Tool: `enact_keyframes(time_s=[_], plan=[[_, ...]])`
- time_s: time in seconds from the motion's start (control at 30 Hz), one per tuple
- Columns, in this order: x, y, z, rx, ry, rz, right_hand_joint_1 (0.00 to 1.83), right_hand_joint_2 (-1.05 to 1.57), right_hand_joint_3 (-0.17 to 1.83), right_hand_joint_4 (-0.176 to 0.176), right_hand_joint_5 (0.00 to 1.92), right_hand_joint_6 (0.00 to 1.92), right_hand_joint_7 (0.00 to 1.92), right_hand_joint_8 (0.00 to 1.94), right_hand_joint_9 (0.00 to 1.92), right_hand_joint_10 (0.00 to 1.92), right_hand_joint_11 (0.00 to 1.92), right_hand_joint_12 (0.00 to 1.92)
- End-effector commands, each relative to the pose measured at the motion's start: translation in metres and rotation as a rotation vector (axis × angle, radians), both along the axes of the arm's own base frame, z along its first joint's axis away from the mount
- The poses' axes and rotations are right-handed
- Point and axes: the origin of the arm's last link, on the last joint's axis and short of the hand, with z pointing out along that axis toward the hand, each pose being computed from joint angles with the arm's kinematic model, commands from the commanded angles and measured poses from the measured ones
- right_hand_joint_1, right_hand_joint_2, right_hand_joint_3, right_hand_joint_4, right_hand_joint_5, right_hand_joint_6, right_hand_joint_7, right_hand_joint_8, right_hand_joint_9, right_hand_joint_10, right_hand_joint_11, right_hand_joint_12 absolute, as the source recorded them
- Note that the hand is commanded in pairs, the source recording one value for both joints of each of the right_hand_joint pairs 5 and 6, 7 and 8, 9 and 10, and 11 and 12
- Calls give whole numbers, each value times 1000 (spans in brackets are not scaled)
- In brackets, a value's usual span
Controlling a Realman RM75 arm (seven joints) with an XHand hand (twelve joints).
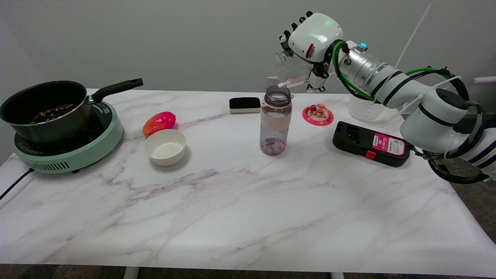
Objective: Pour the contents of the measuring cup into the bottle.
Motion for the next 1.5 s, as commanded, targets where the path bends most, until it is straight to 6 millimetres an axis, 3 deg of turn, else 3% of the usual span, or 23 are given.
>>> enact_keyframes(time_s=[0.03, 1.5], plan=[[-3, -4, 4, -27, 62, -8, 1289, 1436, 420, 0, 1920, 1920, 1694, 1694, 1415, 1415, 1307, 1307], [-1, -2, 4, -34, 158, 25, 1289, 1427, 446, 0, 1920, 1920, 1692, 1692, 1406, 1406, 1308, 1308]])
